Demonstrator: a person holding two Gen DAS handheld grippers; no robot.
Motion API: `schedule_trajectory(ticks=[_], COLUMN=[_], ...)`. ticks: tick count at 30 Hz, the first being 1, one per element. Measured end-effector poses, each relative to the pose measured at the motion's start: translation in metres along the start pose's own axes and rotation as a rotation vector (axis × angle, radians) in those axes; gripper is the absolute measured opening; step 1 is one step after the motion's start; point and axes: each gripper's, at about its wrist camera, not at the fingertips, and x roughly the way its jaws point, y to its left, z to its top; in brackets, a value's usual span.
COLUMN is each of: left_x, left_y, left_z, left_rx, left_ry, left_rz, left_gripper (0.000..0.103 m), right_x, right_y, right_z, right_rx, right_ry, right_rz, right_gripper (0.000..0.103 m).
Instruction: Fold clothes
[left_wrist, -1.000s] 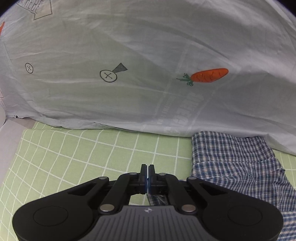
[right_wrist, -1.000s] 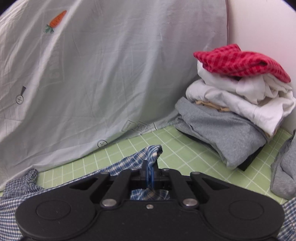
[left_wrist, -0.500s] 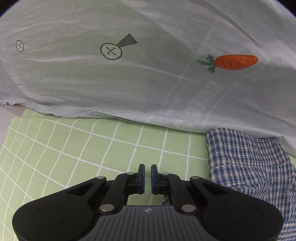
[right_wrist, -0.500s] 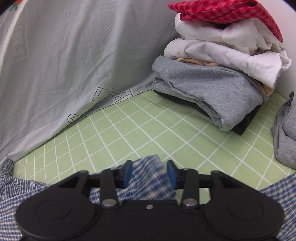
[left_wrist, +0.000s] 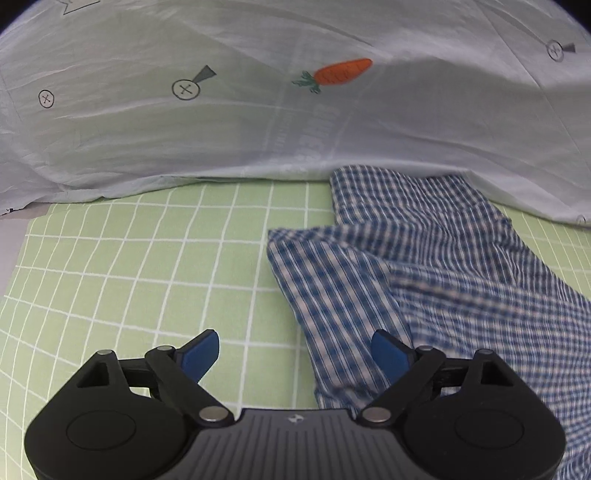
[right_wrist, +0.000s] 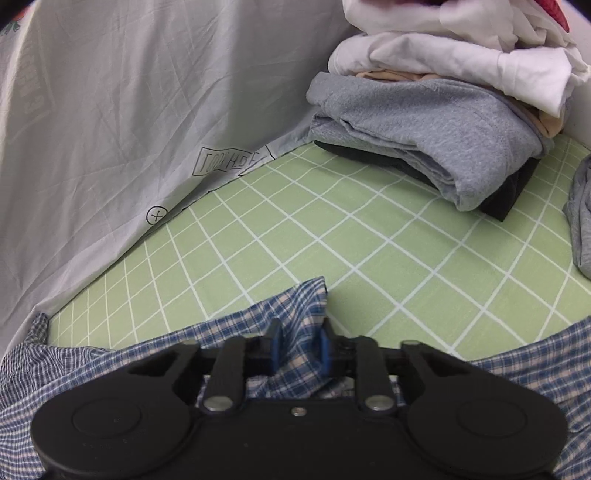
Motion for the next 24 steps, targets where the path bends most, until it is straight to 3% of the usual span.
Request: schedule_trajectory(ticks=[1, 3, 10, 13, 15, 17, 18, 19, 20, 21, 22, 23, 24], left_x=[-0.003, -0.01, -0.022, -0.028, -0.034, -0.035, -0.035, -0.034, -0.033, -0.032, -0.031, -0.031, -0.03], left_y=[-0.007, -0.02, -0.041, -0.047, -0.052, -0.059, -0.062, -0.065, -0.067, -0.07, -0.074, -0.078, -0.082], left_z=[-0.009, -0.026, -0.058, -0.06, -0.059, -0.055, -0.054, -0.052, -0.05, -0.048, -0.046, -0.044, -0.041], left_rx=[0.024, 0.062, 0.083, 0.1, 0.122, 0.145, 0.152, 0.152, 0.149, 0.146, 0.143, 0.139, 0.138], left_ry=[0.01, 0.028, 0.066, 0.056, 0.034, 0.02, 0.018, 0.019, 0.022, 0.025, 0.027, 0.029, 0.028], left_rz=[-0.008, -0.024, -0.067, -0.083, -0.109, -0.125, -0.129, -0.138, -0.15, -0.163, -0.178, -0.194, -0.21], left_gripper=[0.09, 0.09, 0.09, 0.09, 0.09, 0.09, 0.09, 0.09, 0.09, 0.09, 0.09, 0.09, 0.09], right_x=[-0.005, -0.016, -0.054, -0.047, -0.048, -0.056, -0.063, -0.071, -0.08, -0.089, -0.097, -0.102, -0.102], right_y=[0.012, 0.035, 0.118, 0.143, 0.147, 0.145, 0.142, 0.139, 0.136, 0.132, 0.129, 0.123, 0.115], right_z=[-0.007, -0.022, -0.074, -0.106, -0.117, -0.121, -0.118, -0.114, -0.11, -0.107, -0.105, -0.101, -0.098], right_rx=[-0.028, -0.085, -0.283, -0.344, -0.352, -0.347, -0.342, -0.338, -0.338, -0.341, -0.349, -0.354, -0.352], right_ry=[0.003, 0.008, 0.028, 0.151, 0.182, 0.179, 0.162, 0.137, 0.1, 0.056, 0.006, -0.043, -0.087], right_rz=[0.036, 0.107, 0.358, 0.35, 0.342, 0.353, 0.362, 0.366, 0.365, 0.354, 0.322, 0.264, 0.186], right_gripper=[0.009, 0.007, 0.006, 0.011, 0.015, 0.036, 0.054, 0.066, 0.069, 0.078, 0.094, 0.102, 0.103])
